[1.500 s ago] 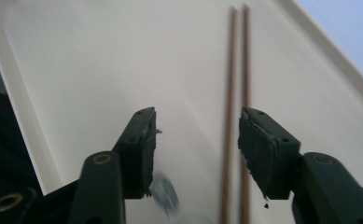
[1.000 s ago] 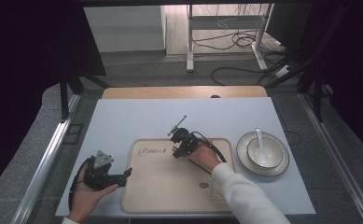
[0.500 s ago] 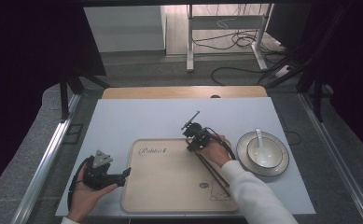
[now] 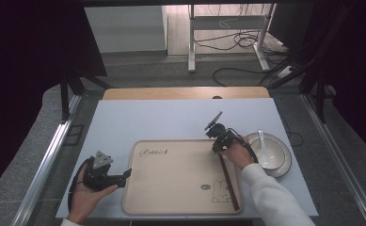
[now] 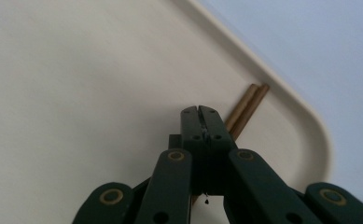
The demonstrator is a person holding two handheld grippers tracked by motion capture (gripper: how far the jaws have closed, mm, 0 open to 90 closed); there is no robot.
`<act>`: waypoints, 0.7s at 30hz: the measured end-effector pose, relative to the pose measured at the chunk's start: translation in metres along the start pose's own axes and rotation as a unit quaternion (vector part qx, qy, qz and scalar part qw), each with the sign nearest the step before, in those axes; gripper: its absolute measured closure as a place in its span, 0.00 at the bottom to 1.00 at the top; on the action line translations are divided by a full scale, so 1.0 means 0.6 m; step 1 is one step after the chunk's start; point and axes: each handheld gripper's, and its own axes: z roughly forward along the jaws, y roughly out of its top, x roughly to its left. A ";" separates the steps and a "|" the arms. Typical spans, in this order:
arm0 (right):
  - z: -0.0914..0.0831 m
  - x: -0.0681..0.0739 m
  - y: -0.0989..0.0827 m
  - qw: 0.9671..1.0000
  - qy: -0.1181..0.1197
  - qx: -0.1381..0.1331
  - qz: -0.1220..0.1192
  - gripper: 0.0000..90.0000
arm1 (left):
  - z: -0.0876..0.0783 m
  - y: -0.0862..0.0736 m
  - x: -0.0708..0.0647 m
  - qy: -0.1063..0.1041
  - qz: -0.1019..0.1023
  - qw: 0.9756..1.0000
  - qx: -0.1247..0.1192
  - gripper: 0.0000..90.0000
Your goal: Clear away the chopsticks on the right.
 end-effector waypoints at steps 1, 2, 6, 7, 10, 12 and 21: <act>-0.001 -0.004 -0.004 1.000 -0.005 0.002 0.002 0.99 | 0.000 0.000 0.000 0.000 0.000 1.000 0.000 0.12; -0.003 -0.006 -0.008 1.000 -0.008 0.004 0.006 0.99 | 0.000 0.001 -0.001 0.000 0.000 1.000 0.000 0.12; -0.007 -0.017 -0.020 1.000 -0.013 0.004 0.008 0.99 | 0.001 0.001 -0.002 0.000 0.001 1.000 0.002 0.12; -0.007 -0.017 -0.020 1.000 -0.013 0.004 0.008 0.99 | 0.001 0.001 -0.002 0.000 0.001 1.000 0.002 0.12; -0.016 -0.013 -0.023 1.000 -0.004 -0.024 0.001 0.99 | 0.001 0.001 -0.002 0.000 0.000 1.000 0.000 0.12; -0.050 0.005 -0.034 0.996 0.012 -0.083 -0.024 0.99 | 0.000 -0.001 0.000 0.002 0.001 1.000 0.001 0.12; -0.126 0.024 -0.140 0.979 0.044 -0.194 -0.045 0.99 | 0.000 0.000 -0.003 0.004 -0.001 1.000 0.002 0.12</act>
